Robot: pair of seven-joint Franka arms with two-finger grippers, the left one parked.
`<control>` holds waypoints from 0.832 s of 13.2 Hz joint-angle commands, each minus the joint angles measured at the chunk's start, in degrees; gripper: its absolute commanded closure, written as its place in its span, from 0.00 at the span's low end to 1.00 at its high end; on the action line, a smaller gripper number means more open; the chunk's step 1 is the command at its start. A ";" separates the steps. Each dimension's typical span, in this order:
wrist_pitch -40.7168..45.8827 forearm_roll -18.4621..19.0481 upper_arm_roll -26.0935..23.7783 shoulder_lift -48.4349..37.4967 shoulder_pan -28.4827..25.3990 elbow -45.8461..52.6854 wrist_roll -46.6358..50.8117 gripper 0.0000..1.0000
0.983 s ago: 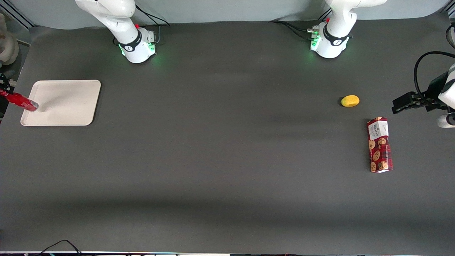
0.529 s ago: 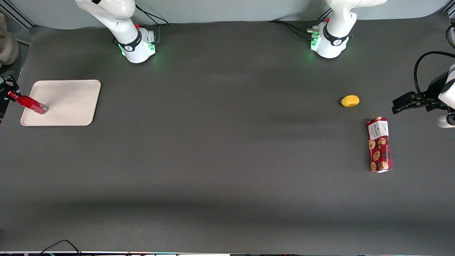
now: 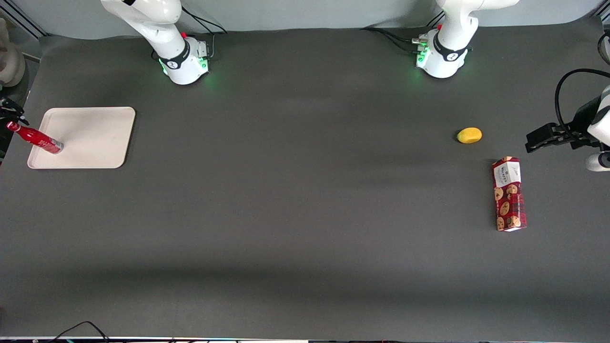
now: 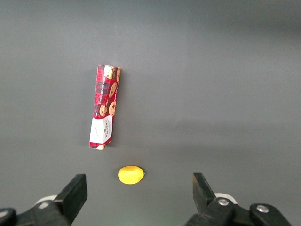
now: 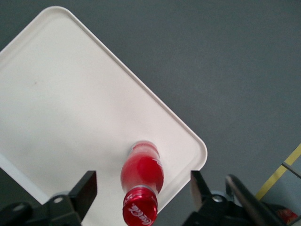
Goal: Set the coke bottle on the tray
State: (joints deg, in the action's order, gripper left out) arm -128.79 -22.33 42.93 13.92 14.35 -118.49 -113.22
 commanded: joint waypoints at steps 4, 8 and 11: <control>20.64 17.20 -9.85 -9.60 -0.72 11.86 27.82 0.00; 35.24 19.25 -16.09 -12.33 -8.72 21.00 51.02 0.00; 44.03 20.74 -31.80 -13.31 -8.20 30.04 76.22 0.00</control>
State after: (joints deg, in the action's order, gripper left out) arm -90.23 -3.85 18.70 0.77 5.78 -94.35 -50.67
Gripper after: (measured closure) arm 0.000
